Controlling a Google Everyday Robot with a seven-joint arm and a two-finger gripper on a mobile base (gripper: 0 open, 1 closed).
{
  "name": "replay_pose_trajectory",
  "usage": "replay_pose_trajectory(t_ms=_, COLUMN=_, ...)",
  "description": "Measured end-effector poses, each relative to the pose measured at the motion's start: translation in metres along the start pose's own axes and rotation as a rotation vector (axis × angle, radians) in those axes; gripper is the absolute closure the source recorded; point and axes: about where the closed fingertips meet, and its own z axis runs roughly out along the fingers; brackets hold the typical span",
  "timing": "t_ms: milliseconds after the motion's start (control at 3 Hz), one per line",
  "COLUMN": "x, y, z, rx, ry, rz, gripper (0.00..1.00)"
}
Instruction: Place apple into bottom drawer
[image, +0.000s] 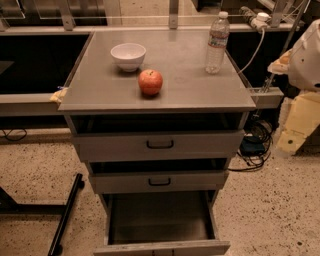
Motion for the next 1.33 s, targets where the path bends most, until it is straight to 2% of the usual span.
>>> replay_pose_trajectory(t_ms=333, x=0.000, y=0.000, z=0.000, rx=0.000, ry=0.000, rz=0.000, gripper=0.00)
replay_pose_trajectory(t_ms=667, x=-0.007, y=-0.014, z=0.005, rx=0.024, ry=-0.036, rz=-0.013, gripper=0.00)
replay_pose_trajectory(t_ms=1000, x=-0.030, y=-0.050, z=0.026, rx=0.069, ry=-0.110, rz=-0.042, gripper=0.00)
replay_pose_trajectory(t_ms=1333, x=-0.071, y=-0.100, z=0.055, rx=0.097, ry=-0.208, rz=-0.079, gripper=0.00)
